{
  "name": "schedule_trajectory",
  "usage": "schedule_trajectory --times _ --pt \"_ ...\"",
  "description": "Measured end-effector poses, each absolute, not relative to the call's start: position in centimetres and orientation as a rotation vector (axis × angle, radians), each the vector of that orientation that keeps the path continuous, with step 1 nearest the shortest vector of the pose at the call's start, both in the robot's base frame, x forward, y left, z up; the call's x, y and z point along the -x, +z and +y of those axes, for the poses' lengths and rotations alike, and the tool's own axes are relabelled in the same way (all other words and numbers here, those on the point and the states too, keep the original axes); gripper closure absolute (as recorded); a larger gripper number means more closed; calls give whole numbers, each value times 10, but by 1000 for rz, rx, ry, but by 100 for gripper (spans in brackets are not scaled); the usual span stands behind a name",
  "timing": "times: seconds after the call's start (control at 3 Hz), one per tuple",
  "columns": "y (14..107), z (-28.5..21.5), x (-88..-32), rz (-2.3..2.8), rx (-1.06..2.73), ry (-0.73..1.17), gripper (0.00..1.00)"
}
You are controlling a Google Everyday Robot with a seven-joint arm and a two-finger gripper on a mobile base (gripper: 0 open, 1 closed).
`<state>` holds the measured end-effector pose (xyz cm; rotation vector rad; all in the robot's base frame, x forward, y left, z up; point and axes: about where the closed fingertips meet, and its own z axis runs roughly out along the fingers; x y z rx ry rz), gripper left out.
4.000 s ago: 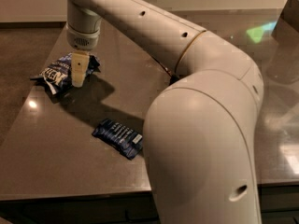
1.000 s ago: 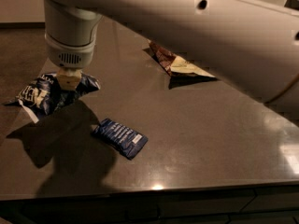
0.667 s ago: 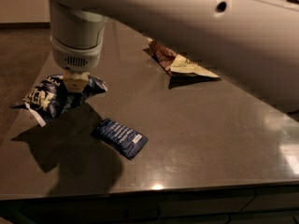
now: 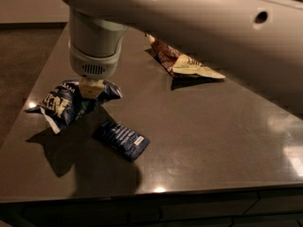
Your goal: Move blue chip bag near rxbar blueberry
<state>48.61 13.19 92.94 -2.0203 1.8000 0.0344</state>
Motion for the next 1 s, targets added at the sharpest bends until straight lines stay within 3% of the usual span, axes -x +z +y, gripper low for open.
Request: schedule_trajectory --times 0.67,1.0 --pt "934 131 -483 1793 2013 25 0" --pt "934 131 -483 1793 2013 25 0"
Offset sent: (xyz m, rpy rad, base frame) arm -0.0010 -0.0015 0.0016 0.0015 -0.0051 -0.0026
